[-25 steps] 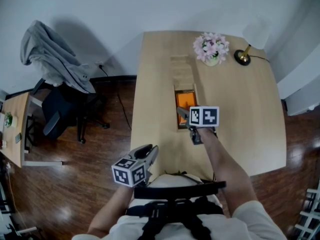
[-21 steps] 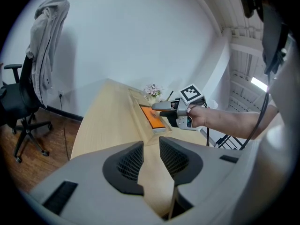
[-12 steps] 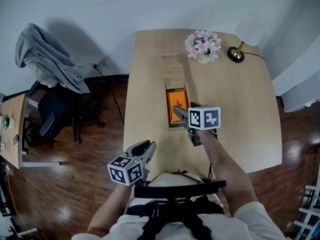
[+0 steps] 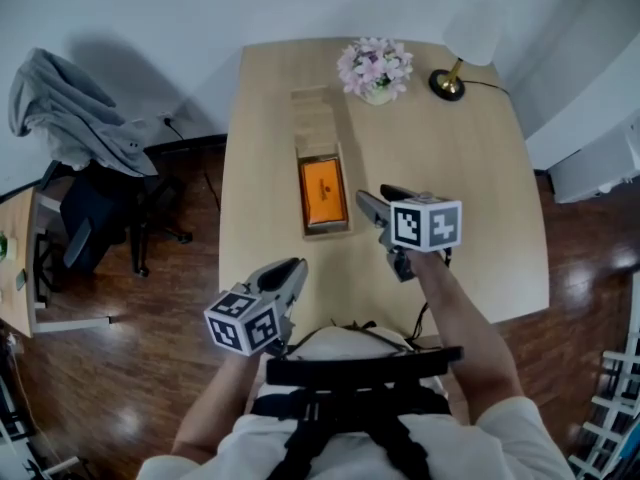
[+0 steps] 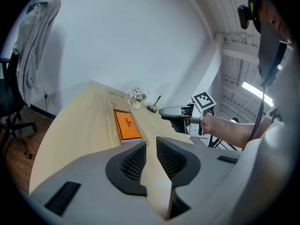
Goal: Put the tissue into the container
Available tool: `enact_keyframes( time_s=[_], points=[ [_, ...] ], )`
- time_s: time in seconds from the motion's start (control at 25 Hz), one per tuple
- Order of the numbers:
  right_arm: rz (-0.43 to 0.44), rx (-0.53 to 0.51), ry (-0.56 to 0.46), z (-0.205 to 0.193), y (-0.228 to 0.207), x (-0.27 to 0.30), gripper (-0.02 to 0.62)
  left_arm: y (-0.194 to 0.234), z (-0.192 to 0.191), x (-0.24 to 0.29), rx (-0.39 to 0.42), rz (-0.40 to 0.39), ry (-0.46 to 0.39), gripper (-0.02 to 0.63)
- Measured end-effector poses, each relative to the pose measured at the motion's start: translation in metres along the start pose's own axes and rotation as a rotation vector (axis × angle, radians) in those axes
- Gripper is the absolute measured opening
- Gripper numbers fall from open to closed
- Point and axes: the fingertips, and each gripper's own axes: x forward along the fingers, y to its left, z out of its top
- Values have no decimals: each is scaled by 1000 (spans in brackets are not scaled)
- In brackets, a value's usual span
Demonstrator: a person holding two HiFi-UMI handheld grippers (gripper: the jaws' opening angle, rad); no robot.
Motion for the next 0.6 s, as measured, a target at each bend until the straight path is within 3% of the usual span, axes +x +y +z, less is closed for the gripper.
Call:
enact_keyframes(
  time_s=[0.6],
  points=[
    [-39, 50, -38, -10, -65, -76, 133, -58, 6, 32, 6, -63, 8, 2]
  ],
)
